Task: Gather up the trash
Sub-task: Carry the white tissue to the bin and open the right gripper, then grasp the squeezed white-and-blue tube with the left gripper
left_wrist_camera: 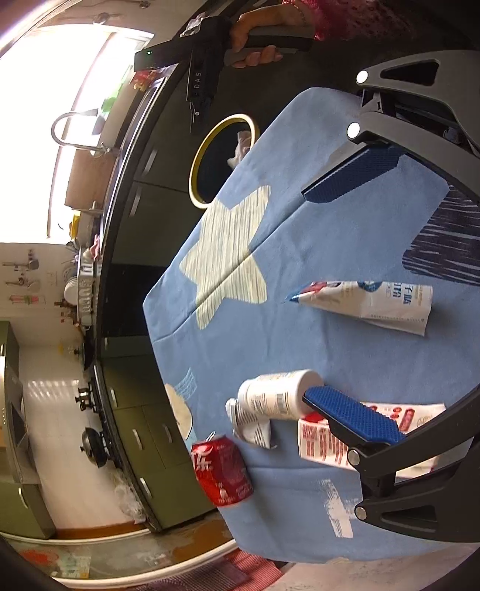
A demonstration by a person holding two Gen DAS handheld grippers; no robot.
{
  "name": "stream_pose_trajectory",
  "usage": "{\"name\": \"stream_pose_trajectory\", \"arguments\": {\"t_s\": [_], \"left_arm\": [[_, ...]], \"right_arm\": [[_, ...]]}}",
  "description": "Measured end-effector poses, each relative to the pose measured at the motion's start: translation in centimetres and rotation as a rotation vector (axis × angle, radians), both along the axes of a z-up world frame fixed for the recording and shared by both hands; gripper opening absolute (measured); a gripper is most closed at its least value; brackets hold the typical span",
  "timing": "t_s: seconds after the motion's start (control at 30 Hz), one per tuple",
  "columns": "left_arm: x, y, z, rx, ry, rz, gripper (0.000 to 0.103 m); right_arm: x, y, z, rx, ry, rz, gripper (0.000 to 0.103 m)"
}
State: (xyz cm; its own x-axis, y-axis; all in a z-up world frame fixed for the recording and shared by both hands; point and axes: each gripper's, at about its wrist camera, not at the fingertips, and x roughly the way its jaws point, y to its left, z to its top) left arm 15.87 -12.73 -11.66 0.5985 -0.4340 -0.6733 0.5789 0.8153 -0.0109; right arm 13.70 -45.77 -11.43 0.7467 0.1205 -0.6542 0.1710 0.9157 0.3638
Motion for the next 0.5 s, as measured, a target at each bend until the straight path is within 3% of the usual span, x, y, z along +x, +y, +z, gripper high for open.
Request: {"name": "stream_pose_trajectory", "arguments": {"t_s": [0.13, 0.5], "left_arm": [[1.2, -1.4, -1.8, 0.009, 0.057, -0.037, 0.097], [4.0, -2.7, -5.8, 0.037, 0.19, -0.058, 0.066]], "right_arm": [[-0.2, 1.4, -0.8, 0.029, 0.002, 0.023, 0.036], [0.1, 2.6, -1.8, 0.079, 0.01, 0.058, 0.036]]}}
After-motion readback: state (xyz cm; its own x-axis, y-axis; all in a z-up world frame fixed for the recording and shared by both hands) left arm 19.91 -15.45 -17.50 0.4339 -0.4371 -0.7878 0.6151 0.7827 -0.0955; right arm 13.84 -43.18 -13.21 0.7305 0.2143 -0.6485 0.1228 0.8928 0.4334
